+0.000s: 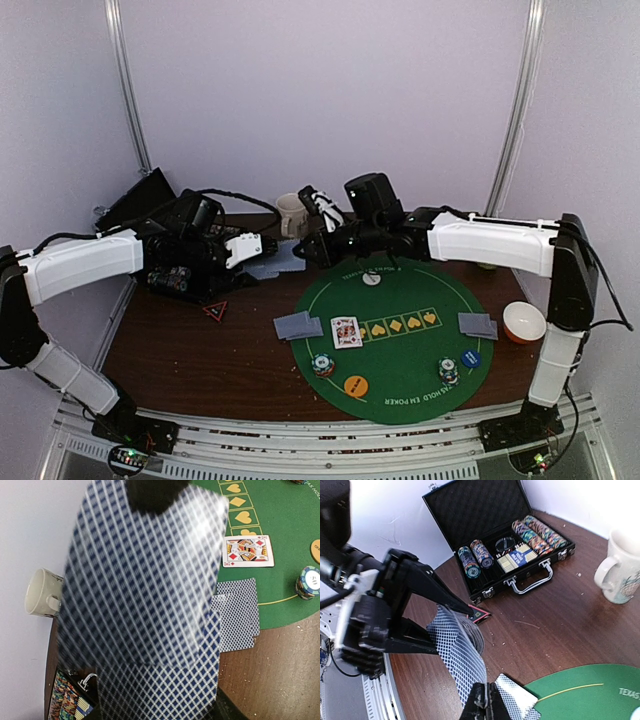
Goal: Distribute texas hold em gaming equipment
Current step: Pick up the poker card from the face-down deck piles, then flop the poker card into the community card area.
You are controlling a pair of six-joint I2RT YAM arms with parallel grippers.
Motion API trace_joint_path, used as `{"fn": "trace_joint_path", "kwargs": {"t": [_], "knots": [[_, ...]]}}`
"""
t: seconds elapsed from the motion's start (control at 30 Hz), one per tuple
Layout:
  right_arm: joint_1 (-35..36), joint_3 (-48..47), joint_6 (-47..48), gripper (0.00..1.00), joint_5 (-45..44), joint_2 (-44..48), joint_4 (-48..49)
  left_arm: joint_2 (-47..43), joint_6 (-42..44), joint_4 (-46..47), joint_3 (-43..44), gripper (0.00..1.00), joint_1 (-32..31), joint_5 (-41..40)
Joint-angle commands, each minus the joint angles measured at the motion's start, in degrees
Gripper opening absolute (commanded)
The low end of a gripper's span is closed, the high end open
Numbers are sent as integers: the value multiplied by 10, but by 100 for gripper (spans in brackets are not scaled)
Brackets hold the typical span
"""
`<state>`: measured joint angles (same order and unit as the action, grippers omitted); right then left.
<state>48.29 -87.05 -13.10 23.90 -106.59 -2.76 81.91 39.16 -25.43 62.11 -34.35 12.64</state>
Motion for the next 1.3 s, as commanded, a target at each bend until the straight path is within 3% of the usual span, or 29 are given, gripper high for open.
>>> {"fn": "trace_joint_path", "kwargs": {"t": [0.0,0.13,0.3,0.43,0.57,0.77,1.27], "knots": [[-16,7,44,0,-4,71,-42,-16,5,20,-3,51,-2,9],[-34,29,93,0,-78,118,-109,-15,5,19,-2,51,-2,11],[-39,64,205,0,-307,147,-225,-19,4,20,-1,51,-2,12],[-34,66,290,0,-460,115,-277,-19,4,20,0,51,-2,14],[-10,69,370,0,-542,72,-272,-20,4,19,0,51,-2,15],[41,150,480,0,-541,48,-200,-19,4,20,0,51,-2,10],[75,213,492,0,-421,6,-235,-19,5,19,-2,51,-3,10]]}}
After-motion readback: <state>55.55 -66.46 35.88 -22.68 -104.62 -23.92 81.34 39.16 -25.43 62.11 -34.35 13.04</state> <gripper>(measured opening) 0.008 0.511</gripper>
